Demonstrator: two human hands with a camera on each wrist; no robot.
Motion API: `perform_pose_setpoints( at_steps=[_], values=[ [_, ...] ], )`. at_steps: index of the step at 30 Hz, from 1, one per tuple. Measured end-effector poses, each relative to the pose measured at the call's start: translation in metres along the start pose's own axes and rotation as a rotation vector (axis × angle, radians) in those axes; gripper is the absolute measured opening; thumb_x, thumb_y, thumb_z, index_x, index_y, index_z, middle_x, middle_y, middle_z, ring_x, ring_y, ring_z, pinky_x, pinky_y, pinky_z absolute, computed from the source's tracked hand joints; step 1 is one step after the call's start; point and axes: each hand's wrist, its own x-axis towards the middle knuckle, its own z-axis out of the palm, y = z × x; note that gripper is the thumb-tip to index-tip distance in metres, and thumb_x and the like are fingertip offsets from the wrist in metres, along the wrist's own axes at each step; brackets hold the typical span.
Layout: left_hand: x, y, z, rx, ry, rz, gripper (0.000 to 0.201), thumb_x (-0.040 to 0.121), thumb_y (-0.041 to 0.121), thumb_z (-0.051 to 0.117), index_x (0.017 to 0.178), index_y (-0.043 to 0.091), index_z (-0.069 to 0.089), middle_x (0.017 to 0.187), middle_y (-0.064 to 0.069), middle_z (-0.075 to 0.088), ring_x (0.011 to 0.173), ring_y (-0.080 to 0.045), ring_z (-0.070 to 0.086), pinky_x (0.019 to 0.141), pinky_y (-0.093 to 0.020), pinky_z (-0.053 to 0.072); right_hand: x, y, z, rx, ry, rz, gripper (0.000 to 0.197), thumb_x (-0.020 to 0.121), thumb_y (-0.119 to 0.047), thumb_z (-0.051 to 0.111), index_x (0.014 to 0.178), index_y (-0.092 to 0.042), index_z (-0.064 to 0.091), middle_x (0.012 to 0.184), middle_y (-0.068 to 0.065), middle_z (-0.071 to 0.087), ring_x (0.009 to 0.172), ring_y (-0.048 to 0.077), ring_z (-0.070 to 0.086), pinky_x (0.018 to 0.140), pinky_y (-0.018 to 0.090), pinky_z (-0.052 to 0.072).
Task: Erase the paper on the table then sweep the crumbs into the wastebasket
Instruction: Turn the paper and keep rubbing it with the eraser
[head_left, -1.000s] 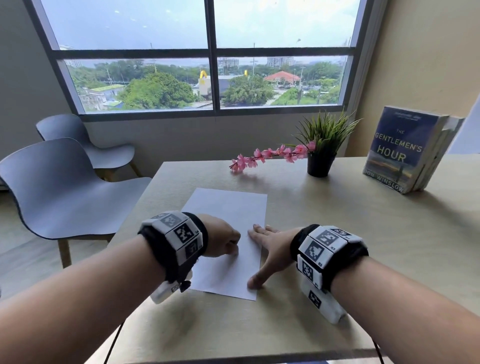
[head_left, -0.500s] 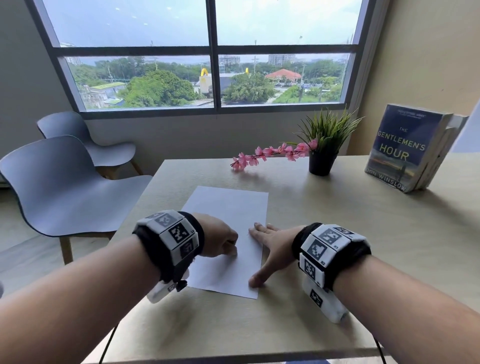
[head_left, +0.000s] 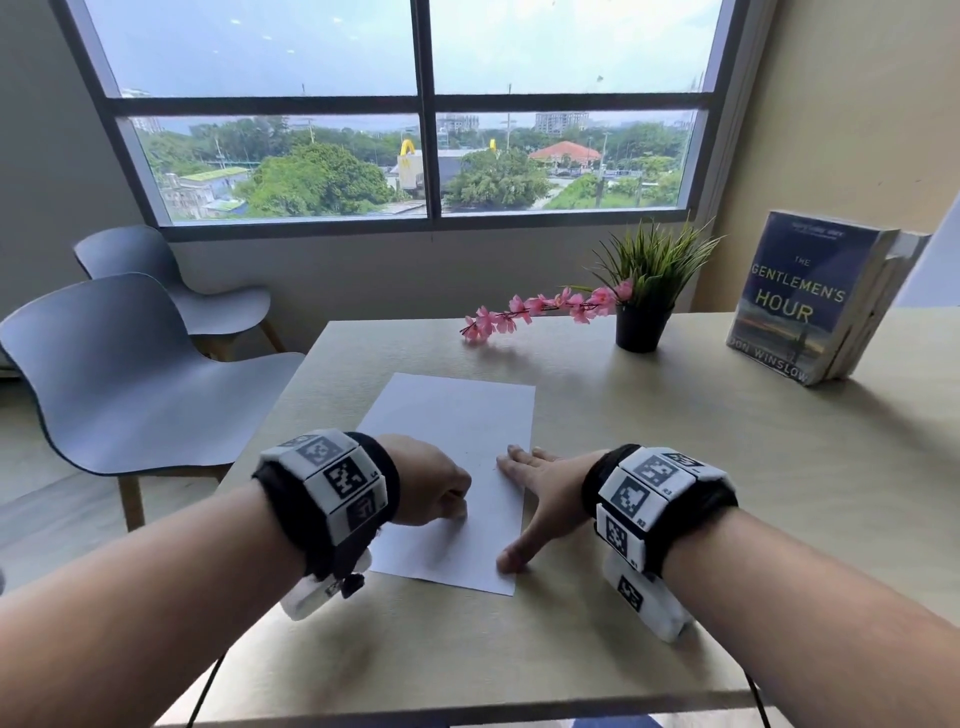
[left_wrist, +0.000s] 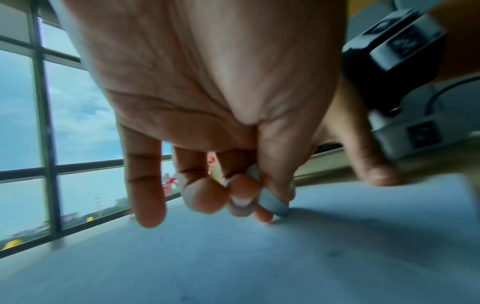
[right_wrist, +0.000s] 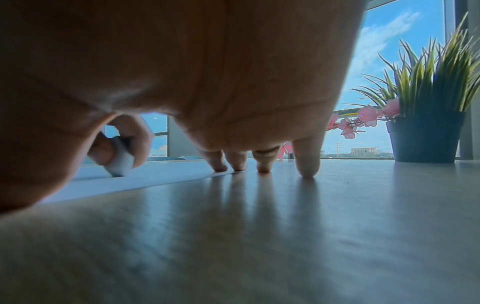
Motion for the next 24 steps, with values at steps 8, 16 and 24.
perform_pose_setpoints(
  at_steps=[8, 16, 24],
  values=[
    [0.000, -0.006, 0.000, -0.010, -0.026, -0.034, 0.036, 0.098, 0.046, 0.037, 0.113, 0.018, 0.055, 0.116, -0.003, 0.061, 0.105, -0.026, 0.055, 0.078, -0.029, 0.037, -0.001, 0.000, -0.001, 0.002, 0.010, -0.003, 0.128, 0.061, -0.077, 0.066, 0.153, -0.029, -0.009, 0.160, -0.014, -0.014, 0.148, 0.007, -0.010, 0.121, 0.042, 0.002],
    [-0.001, -0.002, 0.004, 0.012, -0.043, 0.025, 0.032, 0.099, 0.042, 0.037, 0.112, 0.019, 0.055, 0.113, -0.003, 0.061, 0.101, -0.025, 0.055, 0.075, -0.029, 0.037, 0.000, 0.000, 0.000, 0.011, 0.006, -0.004, 0.127, 0.062, -0.076, 0.067, 0.153, -0.029, -0.008, 0.160, -0.014, -0.015, 0.148, 0.007, -0.011, 0.121, 0.042, 0.002],
    [0.005, -0.010, 0.007, -0.008, -0.012, 0.003, 0.032, 0.099, 0.041, 0.038, 0.111, 0.017, 0.055, 0.113, -0.005, 0.061, 0.102, -0.027, 0.055, 0.073, -0.029, 0.037, -0.001, -0.001, -0.001, 0.010, 0.009, -0.007, 0.126, 0.064, -0.075, 0.067, 0.153, -0.028, -0.009, 0.160, -0.012, -0.014, 0.148, 0.008, -0.010, 0.121, 0.041, 0.002]
  ],
)
